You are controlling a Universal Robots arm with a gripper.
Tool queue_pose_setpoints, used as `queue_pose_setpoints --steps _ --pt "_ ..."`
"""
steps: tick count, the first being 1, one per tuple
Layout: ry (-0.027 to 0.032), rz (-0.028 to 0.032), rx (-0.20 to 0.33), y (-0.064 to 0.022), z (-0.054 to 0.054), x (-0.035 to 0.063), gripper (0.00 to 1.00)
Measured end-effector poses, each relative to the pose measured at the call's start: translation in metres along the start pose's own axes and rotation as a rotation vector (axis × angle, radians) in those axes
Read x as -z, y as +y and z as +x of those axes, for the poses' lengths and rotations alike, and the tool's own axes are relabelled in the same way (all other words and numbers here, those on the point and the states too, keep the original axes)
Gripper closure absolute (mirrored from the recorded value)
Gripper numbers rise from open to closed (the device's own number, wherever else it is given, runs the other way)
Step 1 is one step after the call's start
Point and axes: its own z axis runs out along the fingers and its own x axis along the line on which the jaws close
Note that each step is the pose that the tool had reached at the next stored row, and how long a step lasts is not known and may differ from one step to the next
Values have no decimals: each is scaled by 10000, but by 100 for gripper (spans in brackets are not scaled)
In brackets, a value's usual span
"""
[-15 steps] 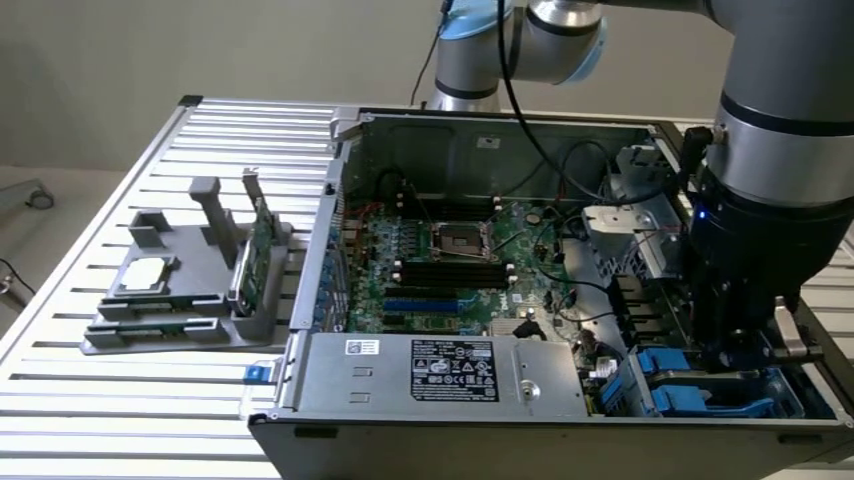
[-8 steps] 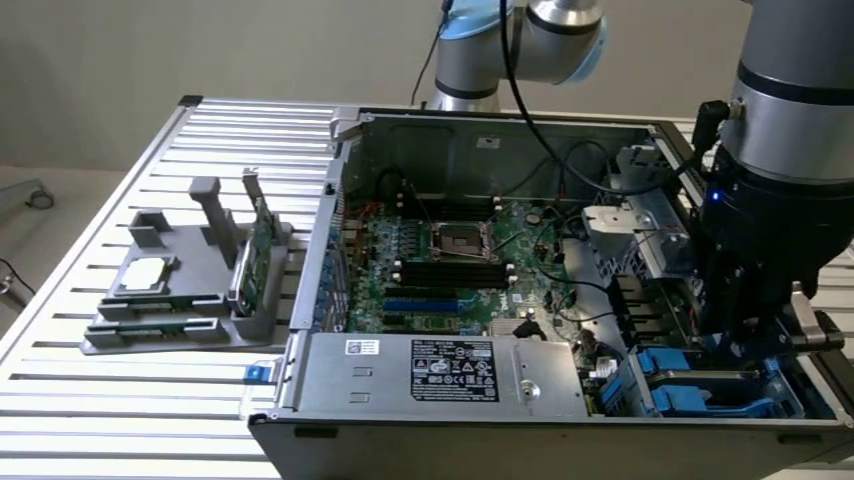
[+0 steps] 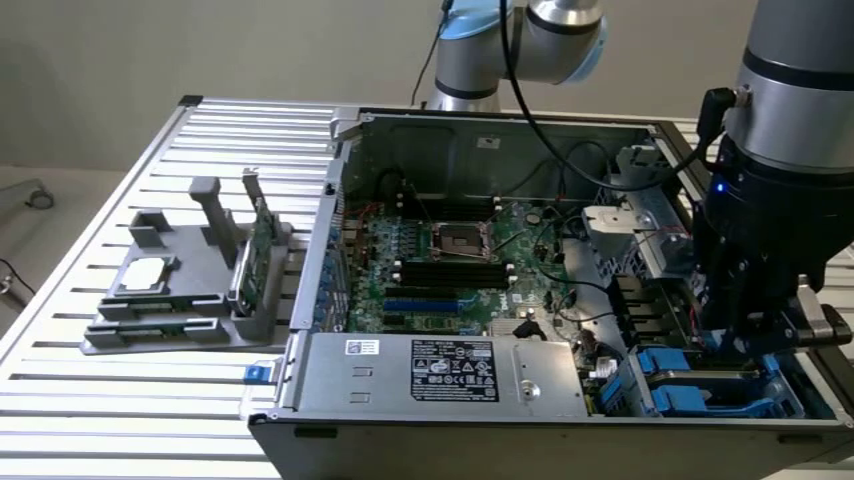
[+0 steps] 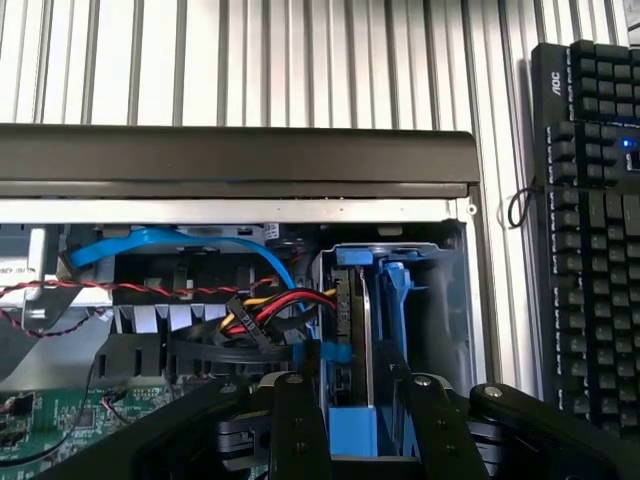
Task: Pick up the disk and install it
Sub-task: 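Insert the second disk wire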
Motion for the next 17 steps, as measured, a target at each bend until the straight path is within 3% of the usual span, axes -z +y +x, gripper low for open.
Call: queue_pose_setpoints --steps 3,6,8,9,10,17 --pt "-2 0 2 1 -2 10 64" --pt "-1 1 0 -3 -5 16 72" --pt "-2 1 0 -18 -14 20 84" --pt "-1 1 1 -35 -22 24 84" --pt "0 0 1 -65 -33 30 89" --pt "5 -5 1 -322 -99 89 89"
